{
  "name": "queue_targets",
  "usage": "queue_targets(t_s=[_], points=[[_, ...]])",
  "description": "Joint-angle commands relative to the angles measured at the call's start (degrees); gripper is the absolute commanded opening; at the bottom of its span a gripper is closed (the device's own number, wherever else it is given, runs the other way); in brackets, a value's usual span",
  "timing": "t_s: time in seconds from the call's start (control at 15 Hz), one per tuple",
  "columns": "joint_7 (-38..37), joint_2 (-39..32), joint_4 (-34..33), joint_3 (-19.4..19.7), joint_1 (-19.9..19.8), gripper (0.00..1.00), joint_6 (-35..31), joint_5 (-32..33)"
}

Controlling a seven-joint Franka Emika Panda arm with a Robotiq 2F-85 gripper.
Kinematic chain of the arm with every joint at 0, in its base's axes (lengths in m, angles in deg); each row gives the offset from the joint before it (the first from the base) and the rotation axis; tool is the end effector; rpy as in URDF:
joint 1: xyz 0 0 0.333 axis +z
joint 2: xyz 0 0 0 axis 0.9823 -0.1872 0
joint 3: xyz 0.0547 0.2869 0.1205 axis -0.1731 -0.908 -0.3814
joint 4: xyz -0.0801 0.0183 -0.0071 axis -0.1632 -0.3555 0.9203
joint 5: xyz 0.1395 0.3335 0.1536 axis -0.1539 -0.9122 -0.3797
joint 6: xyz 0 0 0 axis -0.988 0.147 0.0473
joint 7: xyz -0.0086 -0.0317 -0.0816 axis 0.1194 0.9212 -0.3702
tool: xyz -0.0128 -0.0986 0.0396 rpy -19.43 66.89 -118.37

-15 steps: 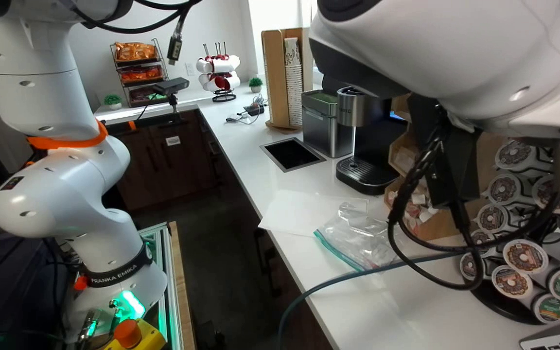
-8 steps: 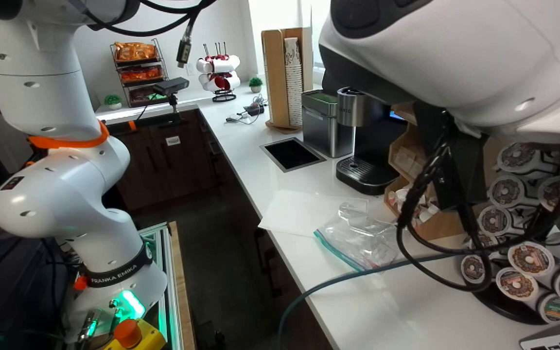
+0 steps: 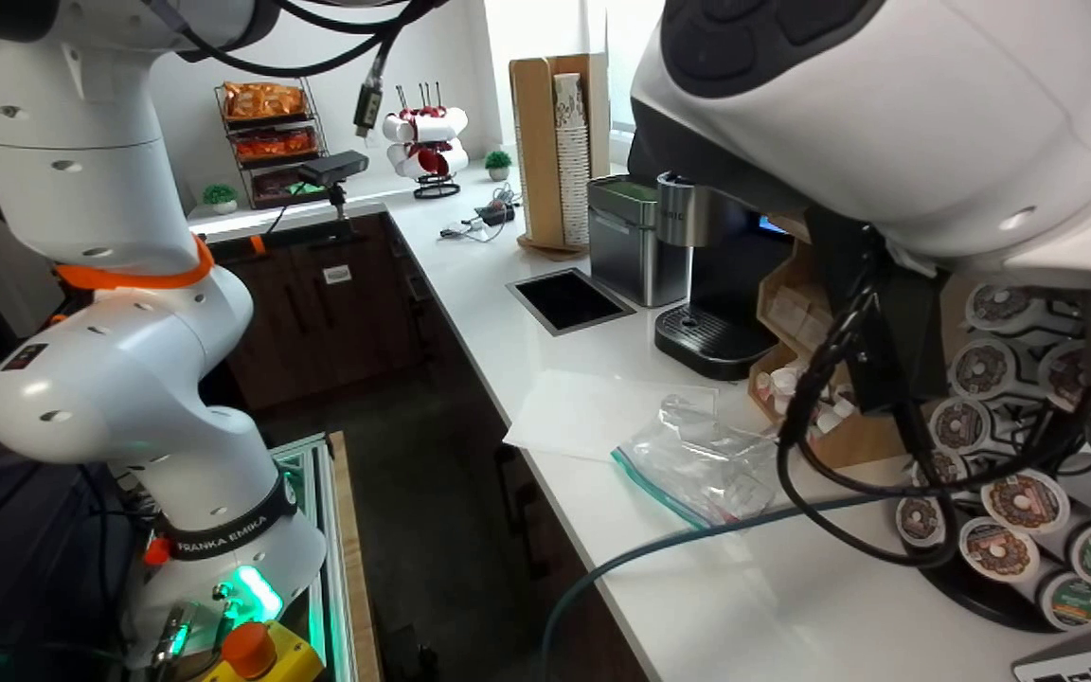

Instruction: Place the coffee pod from the counter on the stand.

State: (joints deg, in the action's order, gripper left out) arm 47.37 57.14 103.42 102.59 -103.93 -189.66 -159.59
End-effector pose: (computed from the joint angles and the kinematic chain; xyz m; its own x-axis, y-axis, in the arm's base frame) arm 0.4751 -0.4379 0.4913 0.3016 -0.6739 0.6745 -0.3776 -0.7340 -0.5645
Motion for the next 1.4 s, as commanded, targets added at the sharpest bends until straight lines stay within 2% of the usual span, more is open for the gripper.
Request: queue_targets(t_s=[0.0,0.27,0.33,0.47,0.53,0.67,1.33], points=[[2.55,-1.26,-1.14,0.06,-0.06,0.29,1.11,-3.02],[3.45,-1.56,-1.27,0.00,0.02,0.30,0.85,-3.68],[3.59,-1.58,-1.26,0.00,0.05,0.56,0.79,-3.79],[3.75,-1.68,-1.22,0.00,0.08,0.81,0.75,-3.78],[3.83,-1.75,-1.22,-0.05,0.11,0.84,0.72,-3.83],[3.90,-1.90,-1.25,-0.18,0.15,0.99,0.72,-3.84],[2.47,0.56,1.50,0.47,0.45,1.00,-0.57,-1.68]])
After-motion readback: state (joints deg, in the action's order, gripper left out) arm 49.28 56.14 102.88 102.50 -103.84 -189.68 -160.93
